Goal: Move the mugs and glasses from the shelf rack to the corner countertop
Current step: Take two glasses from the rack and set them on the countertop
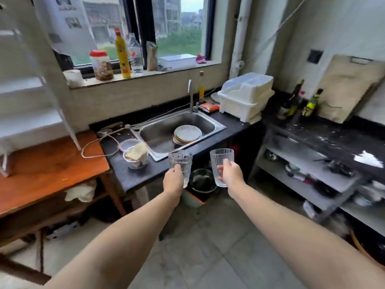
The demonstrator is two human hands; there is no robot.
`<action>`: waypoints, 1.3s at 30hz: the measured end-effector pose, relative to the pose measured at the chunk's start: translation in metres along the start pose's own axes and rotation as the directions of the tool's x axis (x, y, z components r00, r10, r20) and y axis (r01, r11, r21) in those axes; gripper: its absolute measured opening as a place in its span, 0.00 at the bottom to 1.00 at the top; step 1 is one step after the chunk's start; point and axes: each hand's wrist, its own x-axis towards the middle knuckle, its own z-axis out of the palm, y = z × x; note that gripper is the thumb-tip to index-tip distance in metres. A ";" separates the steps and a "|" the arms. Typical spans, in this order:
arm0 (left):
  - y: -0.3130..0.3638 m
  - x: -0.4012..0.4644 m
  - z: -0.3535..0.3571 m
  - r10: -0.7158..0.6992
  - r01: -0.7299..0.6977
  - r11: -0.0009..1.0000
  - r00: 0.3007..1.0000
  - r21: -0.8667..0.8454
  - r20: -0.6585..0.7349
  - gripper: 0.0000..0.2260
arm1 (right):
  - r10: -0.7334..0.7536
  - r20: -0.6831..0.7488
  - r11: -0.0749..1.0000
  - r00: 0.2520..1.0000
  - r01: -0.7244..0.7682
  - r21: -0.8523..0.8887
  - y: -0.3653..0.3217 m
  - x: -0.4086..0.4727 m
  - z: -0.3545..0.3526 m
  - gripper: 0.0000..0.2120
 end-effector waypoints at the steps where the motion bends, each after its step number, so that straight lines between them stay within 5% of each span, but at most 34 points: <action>1: -0.001 -0.009 0.022 -0.019 0.020 1.000 0.999 -0.019 0.038 0.20 | 0.015 -0.044 1.000 0.999 -0.014 0.011 0.006 0.002 -0.024 0.19; 14: 0.010 -0.067 0.259 -0.028 -0.050 0.987 0.885 0.156 0.464 0.16 | 0.237 -0.481 0.965 0.844 -0.145 0.220 0.059 0.027 -0.268 0.16; 31: 0.060 -0.115 0.558 -0.102 -0.342 0.898 0.452 0.278 0.886 0.15 | 0.430 -0.762 0.883 0.483 -0.053 0.465 0.073 0.074 -0.496 0.16; 39: 0.048 -0.178 0.682 -0.264 -0.251 0.902 0.327 0.353 0.907 0.17 | 0.472 -0.784 0.870 0.404 -0.067 0.489 0.100 0.090 -0.606 0.15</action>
